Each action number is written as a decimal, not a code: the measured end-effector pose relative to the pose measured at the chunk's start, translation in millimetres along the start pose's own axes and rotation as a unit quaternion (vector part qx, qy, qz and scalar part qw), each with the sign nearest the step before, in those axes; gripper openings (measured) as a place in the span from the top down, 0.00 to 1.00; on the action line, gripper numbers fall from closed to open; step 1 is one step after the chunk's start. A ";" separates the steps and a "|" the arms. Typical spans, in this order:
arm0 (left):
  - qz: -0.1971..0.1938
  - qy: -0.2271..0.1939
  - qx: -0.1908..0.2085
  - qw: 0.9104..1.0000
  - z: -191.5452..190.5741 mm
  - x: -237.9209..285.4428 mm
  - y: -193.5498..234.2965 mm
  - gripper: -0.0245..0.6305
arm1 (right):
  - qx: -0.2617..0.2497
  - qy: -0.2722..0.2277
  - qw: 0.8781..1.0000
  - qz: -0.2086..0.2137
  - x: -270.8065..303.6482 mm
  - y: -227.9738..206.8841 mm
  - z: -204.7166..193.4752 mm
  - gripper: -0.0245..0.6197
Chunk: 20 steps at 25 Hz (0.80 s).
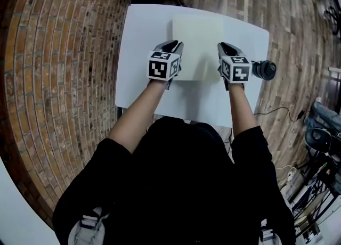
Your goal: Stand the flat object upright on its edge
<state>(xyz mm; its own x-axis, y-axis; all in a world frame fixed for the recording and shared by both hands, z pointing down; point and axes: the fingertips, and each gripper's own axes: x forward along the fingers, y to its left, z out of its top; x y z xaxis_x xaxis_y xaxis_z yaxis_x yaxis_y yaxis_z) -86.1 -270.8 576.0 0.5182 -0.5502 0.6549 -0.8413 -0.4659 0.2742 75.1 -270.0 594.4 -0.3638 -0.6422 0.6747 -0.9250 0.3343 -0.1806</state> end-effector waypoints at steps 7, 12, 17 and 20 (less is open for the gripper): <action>0.027 0.048 -0.039 0.998 -10.3 39.2 34.0 0.75 | 0.019 0.062 0.998 -0.020 42.6 -32.7 -16.9 0.76; 0.044 0.090 -0.073 0.992 -28.1 63.5 53.7 0.63 | 0.031 0.097 0.995 -0.013 62.6 -41.9 -25.1 0.67; 0.049 0.107 -0.087 0.989 -35.2 76.5 64.4 0.56 | 0.058 0.119 0.991 -0.007 79.8 -51.0 -34.4 0.57; 0.045 0.117 -0.092 0.988 -39.9 83.2 64.2 0.54 | 0.077 0.133 0.988 0.003 87.6 -52.1 -42.1 0.52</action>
<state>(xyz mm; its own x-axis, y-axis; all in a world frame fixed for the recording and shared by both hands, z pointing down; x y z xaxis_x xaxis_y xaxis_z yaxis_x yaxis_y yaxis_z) -103.1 -318.8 676.1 0.4084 -0.3984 0.8213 -0.9072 -0.2771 0.3167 96.0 -314.6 693.0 -0.3458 -0.4293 0.8343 -0.9364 0.2150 -0.2775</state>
